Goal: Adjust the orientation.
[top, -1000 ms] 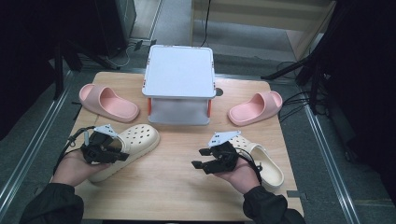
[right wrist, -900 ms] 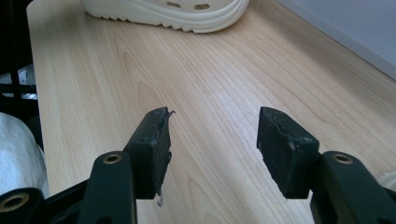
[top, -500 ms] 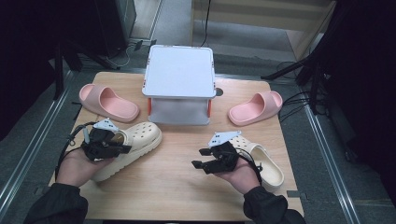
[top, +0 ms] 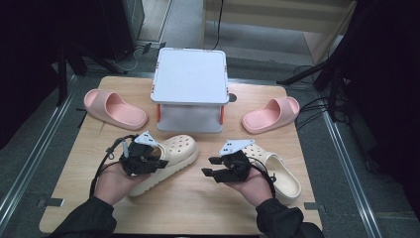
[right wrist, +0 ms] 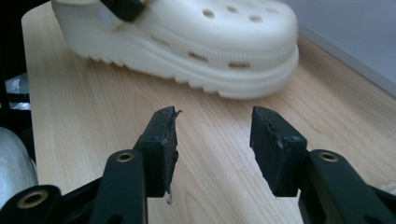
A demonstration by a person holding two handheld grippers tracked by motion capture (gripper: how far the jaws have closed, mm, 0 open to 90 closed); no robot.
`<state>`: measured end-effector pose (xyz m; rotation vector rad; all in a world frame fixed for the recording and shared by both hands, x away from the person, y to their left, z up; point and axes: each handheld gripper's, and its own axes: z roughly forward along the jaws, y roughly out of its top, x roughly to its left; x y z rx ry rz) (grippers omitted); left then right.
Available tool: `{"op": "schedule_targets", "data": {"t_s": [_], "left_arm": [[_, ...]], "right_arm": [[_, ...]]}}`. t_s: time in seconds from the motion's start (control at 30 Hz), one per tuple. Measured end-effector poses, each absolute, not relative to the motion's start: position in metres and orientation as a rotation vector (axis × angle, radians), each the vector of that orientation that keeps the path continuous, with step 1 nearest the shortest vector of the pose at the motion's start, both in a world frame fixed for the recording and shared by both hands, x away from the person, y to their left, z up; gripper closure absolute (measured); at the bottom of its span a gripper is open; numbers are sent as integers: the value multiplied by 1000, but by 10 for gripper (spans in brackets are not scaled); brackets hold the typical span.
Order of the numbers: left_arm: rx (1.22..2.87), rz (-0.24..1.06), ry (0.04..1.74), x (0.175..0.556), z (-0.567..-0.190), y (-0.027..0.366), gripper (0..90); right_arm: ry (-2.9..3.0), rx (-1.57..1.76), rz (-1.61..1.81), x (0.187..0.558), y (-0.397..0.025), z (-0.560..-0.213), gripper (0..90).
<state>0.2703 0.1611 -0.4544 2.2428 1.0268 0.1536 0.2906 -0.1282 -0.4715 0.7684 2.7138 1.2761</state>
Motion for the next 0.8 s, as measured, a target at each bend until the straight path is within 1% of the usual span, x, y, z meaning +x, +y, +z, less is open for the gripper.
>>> {"op": "schedule_targets", "data": {"t_s": [0.03,0.13,0.2,0.23,0.27,0.3,0.47,0.5,0.53,0.57,0.6,0.63,0.8], "left_arm": [[2247,149,1018,270,-457,153,779],[2246,148,1015,270,-459,147,779],[2252,127,1008,269,-462,142,777],[2273,94,996,268,-466,137,777],[2273,94,996,268,-466,137,777],[2282,71,985,268,-471,134,775],[2284,78,977,267,-473,133,766],[2281,59,978,268,-473,134,763],[2275,44,978,269,-474,135,749],[2261,37,971,269,-472,137,704],[2261,37,971,269,-472,137,678],[2261,36,955,268,-468,140,655],[2228,39,955,266,-458,152,647]], "right_arm": [[2708,758,1275,291,-126,-472,525],[2709,765,1271,292,-124,-474,532],[2705,759,1261,294,-122,-475,545],[2702,761,1262,295,-121,-476,571],[2702,761,1262,295,-121,-476,571],[2697,774,1274,296,-120,-477,598],[2681,815,1268,300,-118,-479,626],[2674,829,1269,301,-117,-480,646],[2665,843,1268,302,-116,-481,674],[2656,859,1261,304,-115,-482,712],[2656,859,1261,304,-115,-482,712],[2658,873,1258,306,-114,-484,732],[2665,889,1255,307,-112,-486,760]]}}
